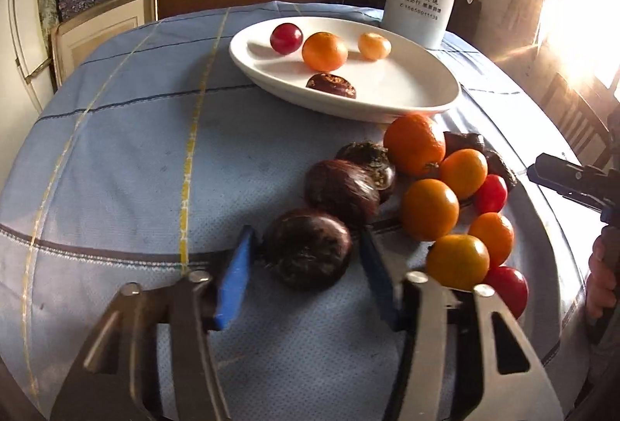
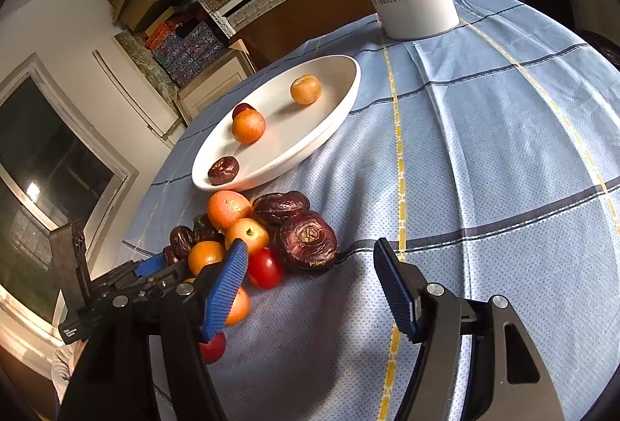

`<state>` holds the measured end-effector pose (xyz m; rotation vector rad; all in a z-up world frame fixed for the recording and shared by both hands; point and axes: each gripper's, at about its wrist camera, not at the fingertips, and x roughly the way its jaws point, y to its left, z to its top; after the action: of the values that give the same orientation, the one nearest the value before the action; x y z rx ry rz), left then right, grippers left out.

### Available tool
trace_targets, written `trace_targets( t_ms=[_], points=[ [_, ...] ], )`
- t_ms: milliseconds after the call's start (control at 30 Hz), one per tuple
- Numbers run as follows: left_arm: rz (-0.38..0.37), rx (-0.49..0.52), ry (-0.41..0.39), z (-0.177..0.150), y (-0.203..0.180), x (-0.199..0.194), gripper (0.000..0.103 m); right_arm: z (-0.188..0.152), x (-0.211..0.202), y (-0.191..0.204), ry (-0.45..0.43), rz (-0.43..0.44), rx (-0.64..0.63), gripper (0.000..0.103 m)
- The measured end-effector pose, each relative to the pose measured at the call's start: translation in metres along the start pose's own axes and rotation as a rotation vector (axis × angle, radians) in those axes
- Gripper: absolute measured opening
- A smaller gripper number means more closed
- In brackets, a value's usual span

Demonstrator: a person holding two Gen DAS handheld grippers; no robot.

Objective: Organize fruits
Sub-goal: 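Grasp a dark mangosteen with the left tool while the right tool grasps another, then drop both dark fruits onto the white plate and open both tools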

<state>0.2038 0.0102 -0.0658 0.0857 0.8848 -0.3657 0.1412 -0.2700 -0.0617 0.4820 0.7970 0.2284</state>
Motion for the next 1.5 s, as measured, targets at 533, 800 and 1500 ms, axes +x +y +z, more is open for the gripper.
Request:
trace_targets(
  t_ms=[533,800,1500],
  points=[
    [0.002,-0.017,-0.005,0.001,0.003,0.001,0.043,0.002,0.032,0.02,0.045,-0.106,-0.132,0.054],
    [-0.017,-0.048,-0.031,0.001,0.007,-0.003,0.042,0.005,0.027,0.003,0.048,-0.01,-0.035,0.039],
    [0.017,-0.028,-0.16,0.083,-0.01,-0.016,0.042,0.066,0.013,0.038,-0.069,0.056,-0.062,0.039]
  ],
)
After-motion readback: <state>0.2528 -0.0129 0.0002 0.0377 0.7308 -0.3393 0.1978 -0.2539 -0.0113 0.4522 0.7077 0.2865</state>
